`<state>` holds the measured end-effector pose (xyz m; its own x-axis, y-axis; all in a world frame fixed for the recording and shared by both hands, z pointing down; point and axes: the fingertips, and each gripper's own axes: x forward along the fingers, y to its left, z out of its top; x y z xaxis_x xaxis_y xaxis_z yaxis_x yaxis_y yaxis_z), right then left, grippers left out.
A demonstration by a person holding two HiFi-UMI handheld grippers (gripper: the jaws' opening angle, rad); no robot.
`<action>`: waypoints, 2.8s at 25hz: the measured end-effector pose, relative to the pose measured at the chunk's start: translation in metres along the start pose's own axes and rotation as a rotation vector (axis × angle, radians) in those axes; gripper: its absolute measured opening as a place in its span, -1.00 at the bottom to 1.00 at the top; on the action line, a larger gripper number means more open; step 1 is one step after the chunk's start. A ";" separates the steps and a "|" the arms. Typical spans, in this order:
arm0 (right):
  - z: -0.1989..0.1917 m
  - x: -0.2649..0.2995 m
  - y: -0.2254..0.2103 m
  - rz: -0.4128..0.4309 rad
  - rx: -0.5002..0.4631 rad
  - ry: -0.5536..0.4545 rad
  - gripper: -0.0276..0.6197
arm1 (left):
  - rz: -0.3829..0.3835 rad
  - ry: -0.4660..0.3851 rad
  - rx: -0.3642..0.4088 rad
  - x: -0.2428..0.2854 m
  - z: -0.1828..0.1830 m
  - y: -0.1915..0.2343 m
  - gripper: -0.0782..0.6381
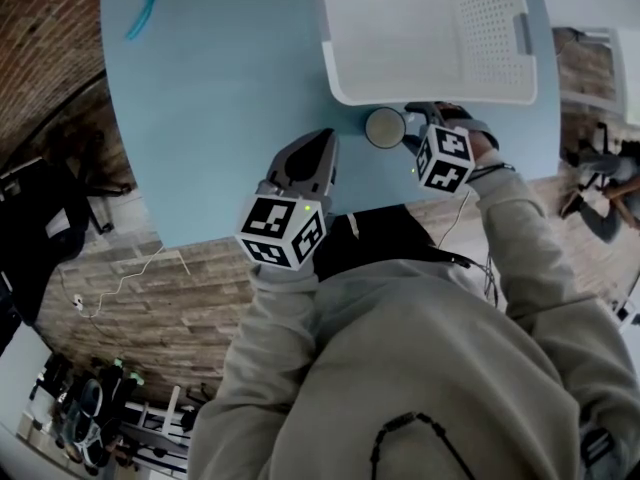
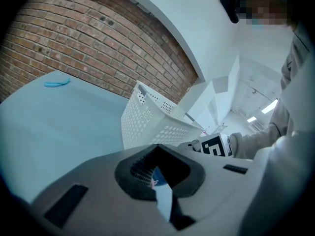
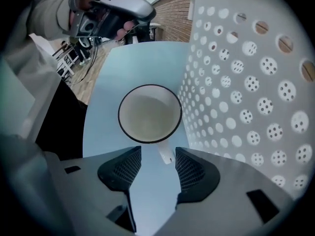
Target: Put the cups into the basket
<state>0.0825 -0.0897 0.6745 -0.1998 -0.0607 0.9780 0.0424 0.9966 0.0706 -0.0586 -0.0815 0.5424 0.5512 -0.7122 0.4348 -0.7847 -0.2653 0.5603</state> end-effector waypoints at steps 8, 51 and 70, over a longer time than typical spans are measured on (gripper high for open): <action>0.004 0.010 -0.012 -0.035 -0.056 0.006 -0.55 | 0.017 0.029 -0.019 0.003 -0.006 0.009 -0.79; 0.034 -0.082 -0.005 -0.076 0.033 -0.078 -0.73 | 0.008 -0.048 0.103 -0.014 0.063 -0.020 -0.79; 0.059 -0.171 -0.014 -0.116 0.063 -0.112 -0.73 | -0.062 -0.104 0.213 -0.015 0.127 -0.057 -0.79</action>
<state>0.0583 -0.0901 0.4945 -0.3080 -0.1726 0.9356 -0.0485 0.9850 0.1658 -0.0578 -0.1387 0.4143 0.5768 -0.7502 0.3234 -0.7983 -0.4336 0.4180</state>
